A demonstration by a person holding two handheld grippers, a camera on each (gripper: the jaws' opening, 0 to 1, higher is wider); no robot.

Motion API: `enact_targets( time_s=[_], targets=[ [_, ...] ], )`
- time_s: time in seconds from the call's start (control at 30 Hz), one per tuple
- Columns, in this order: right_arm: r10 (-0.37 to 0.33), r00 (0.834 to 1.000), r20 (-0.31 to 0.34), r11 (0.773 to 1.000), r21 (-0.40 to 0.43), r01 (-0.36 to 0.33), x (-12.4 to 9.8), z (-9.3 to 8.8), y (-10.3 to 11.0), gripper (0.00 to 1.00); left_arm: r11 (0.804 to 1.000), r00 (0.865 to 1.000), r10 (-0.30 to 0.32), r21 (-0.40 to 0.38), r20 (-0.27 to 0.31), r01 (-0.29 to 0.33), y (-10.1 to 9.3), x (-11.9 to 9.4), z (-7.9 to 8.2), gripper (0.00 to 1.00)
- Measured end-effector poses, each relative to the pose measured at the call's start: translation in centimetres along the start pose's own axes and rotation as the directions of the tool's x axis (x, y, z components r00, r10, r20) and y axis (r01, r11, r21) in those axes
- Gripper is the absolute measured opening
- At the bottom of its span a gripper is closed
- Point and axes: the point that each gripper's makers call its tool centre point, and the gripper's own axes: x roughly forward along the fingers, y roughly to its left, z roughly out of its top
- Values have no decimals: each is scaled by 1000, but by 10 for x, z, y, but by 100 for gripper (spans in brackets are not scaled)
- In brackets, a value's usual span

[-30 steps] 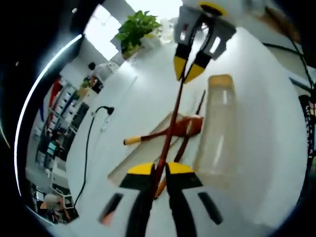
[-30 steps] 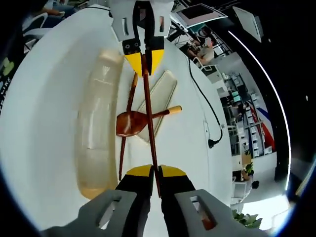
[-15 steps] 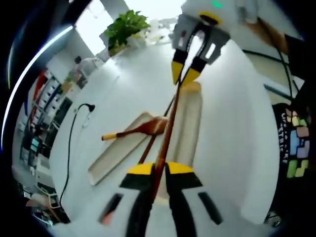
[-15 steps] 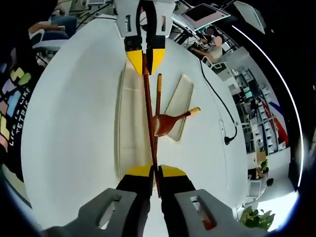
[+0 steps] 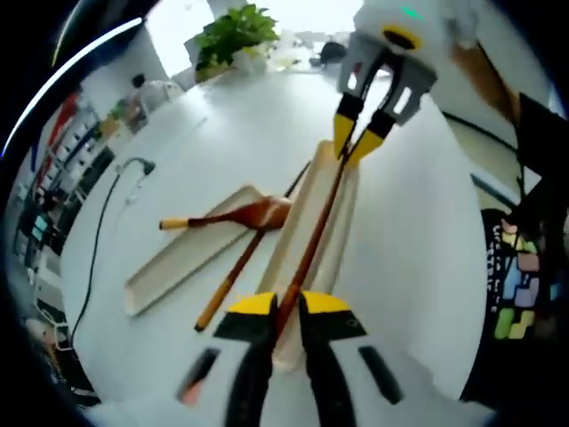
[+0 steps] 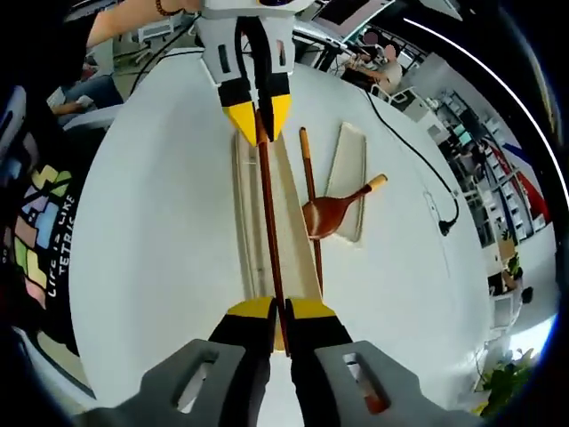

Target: Arrange the utensils inside the cutlery case until each visible utensil rests in its matching compartment.

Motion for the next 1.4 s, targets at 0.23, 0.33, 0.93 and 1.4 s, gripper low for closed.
enact_targets(
  time_s=[0.23, 0.33, 0.93, 1.4],
  targets=[
    [16, 1000, 22, 1000, 27, -17, 2, 2, 1, 4, 999, 1000, -19, -39, 9, 19, -2, -2, -5, 10],
    [18, 1000, 17, 999, 27, -18, 3, 4, 2, 4, 999, 1000, -14, -46, 15, 15, 0, -4, -6, 10],
    [23, 998, -59, 1000, 13, -22, -3, -8, -3, 4, 999, 1000, 12, -43, -22, -13, 6, 3, -6, 10],
    [24, 998, -64, 1000, -3, -24, -11, -5, 0, 4, 999, 999, 27, -28, -33, -28, 11, 4, -5, 11]
  ],
)
